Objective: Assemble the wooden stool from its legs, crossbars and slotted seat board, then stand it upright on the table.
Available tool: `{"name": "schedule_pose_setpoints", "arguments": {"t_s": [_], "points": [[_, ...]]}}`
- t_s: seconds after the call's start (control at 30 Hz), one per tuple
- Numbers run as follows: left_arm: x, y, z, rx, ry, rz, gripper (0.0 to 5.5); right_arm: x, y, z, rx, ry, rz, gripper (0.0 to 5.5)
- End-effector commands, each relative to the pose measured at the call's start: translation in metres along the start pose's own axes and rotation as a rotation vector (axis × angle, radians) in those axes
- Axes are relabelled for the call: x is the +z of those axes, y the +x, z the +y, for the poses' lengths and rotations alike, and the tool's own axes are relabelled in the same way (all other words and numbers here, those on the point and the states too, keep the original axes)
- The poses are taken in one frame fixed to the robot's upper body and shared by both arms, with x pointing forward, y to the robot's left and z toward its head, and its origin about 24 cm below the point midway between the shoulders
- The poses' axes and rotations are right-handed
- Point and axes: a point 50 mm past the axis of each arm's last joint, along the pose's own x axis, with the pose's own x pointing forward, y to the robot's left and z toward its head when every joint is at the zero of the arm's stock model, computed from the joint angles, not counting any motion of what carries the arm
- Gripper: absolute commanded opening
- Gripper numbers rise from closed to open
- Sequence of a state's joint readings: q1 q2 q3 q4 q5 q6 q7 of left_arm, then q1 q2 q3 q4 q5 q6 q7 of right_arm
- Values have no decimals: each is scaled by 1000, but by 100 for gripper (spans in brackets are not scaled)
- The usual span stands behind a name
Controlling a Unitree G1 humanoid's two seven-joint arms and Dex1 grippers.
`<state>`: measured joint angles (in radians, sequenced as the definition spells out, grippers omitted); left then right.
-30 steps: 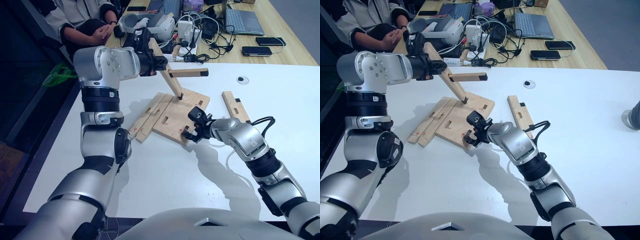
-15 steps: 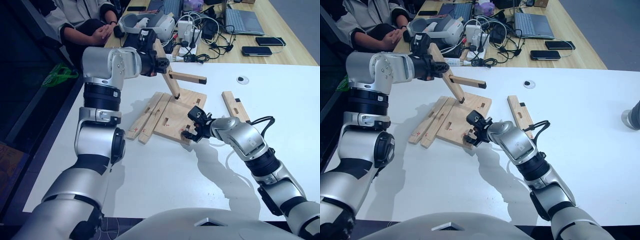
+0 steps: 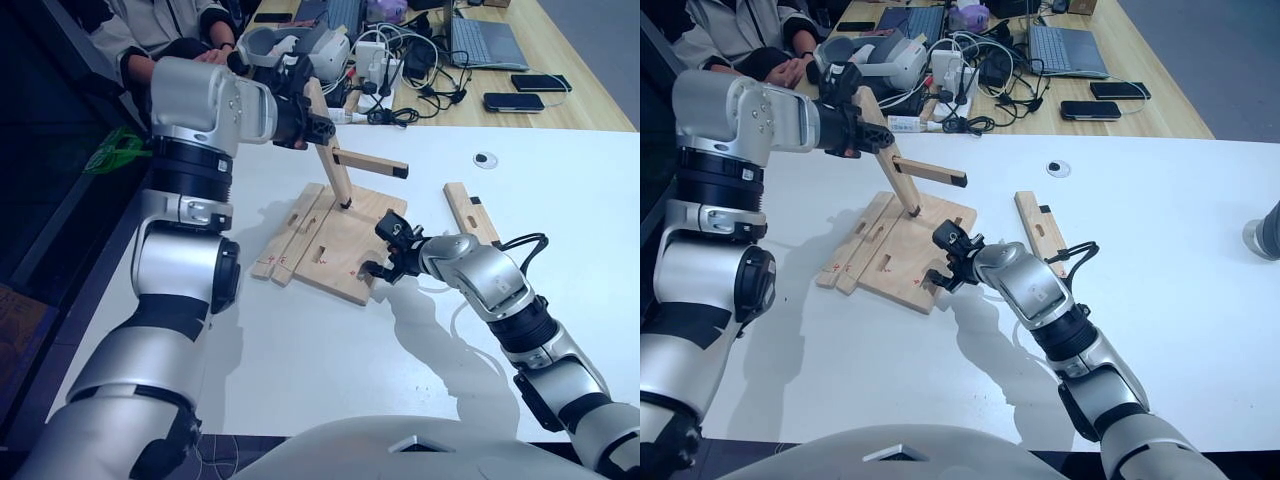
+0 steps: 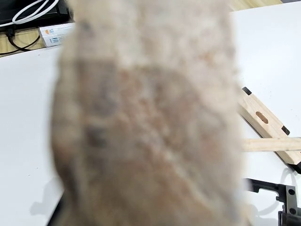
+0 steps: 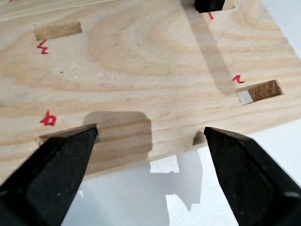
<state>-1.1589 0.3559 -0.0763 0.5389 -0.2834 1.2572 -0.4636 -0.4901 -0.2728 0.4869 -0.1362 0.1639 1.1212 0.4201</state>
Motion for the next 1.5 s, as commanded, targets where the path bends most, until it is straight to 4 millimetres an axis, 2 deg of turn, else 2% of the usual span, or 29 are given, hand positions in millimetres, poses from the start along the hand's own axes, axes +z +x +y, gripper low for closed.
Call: {"name": "schedule_pose_setpoints", "arguments": {"t_s": [0.03,0.3,0.63,0.83,1.03,1.2,1.33,1.4,1.5], "points": [[-16,21,-3,-6,12,87,103,3,1,-3,-21,4,-6,426],[-14,36,-4,-22,72,107,103,5,2,-3,-20,4,-13,426],[2,44,-11,-60,362,156,103,10,5,-3,-18,-11,-28,426],[15,45,-22,-82,447,117,103,9,4,-4,-22,-10,-28,426],[6,48,-17,-88,362,119,103,15,3,-4,-4,-31,-51,426],[-9,52,-9,-84,192,120,103,31,-9,-10,21,-54,-126,426],[-14,52,-7,-80,117,120,103,48,-18,-16,45,-61,-184,426],[-15,53,-7,-81,105,125,103,55,-13,-17,77,-8,-210,426],[-17,54,-11,-89,104,133,103,54,4,-16,167,127,-196,426]]}}
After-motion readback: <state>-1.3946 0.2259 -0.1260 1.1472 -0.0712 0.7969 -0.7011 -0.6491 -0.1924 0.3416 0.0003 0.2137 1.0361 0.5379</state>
